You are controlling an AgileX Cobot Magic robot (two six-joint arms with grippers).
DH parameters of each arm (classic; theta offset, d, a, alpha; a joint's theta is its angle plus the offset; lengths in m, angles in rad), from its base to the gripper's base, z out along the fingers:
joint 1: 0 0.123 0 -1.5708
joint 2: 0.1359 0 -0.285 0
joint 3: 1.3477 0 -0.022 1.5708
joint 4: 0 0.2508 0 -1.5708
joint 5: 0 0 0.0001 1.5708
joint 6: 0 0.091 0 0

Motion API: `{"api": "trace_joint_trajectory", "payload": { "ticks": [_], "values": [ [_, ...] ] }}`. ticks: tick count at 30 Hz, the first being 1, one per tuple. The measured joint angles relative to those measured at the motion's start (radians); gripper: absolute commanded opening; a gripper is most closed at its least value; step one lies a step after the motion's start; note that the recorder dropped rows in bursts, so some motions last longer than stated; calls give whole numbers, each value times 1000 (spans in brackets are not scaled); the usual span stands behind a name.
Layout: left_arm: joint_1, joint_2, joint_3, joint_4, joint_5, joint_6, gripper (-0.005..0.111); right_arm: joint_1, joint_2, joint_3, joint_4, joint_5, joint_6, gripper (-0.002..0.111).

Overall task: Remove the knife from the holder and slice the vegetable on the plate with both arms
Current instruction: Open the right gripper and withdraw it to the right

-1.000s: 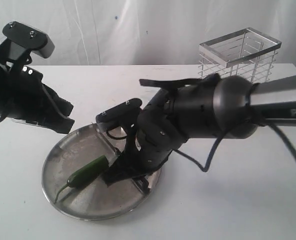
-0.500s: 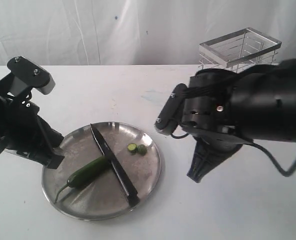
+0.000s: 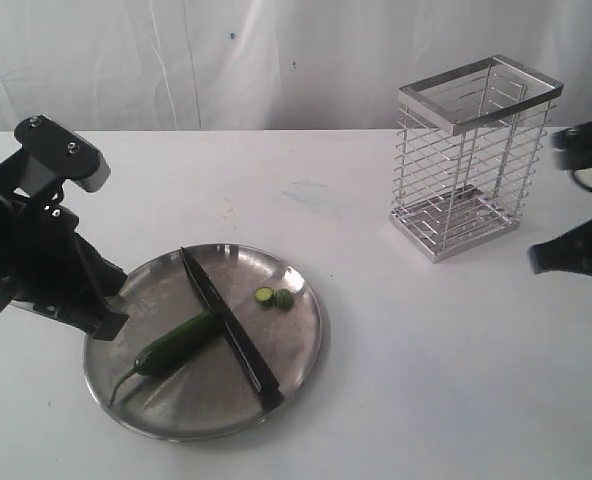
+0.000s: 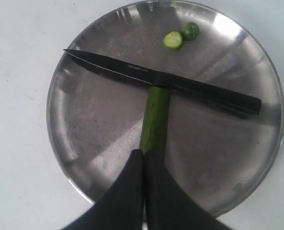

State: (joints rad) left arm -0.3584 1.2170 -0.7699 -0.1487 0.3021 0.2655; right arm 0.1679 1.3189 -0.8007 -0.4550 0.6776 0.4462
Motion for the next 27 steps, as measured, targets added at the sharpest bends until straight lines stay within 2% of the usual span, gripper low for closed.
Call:
{"api": "trace_joint_trajectory", "payload": {
  "ticks": [4, 7, 13, 17, 27],
  "values": [
    [0, 0, 1, 0, 0, 0, 0, -200, 0, 59, 197, -48, -28, 0],
    [0, 0, 1, 2, 0, 0, 0, -253, -8, 125, 347, -103, -97, 0],
    [0, 0, 1, 4, 0, 0, 0, -261, -155, 246, 587, -260, -230, 0],
    [0, 0, 1, 6, 0, 0, 0, -263, -342, 305, 614, -368, -251, 0],
    [0, 0, 1, 6, 0, 0, 0, -265, -870, 379, 623, -417, -301, 0]
  ]
}}
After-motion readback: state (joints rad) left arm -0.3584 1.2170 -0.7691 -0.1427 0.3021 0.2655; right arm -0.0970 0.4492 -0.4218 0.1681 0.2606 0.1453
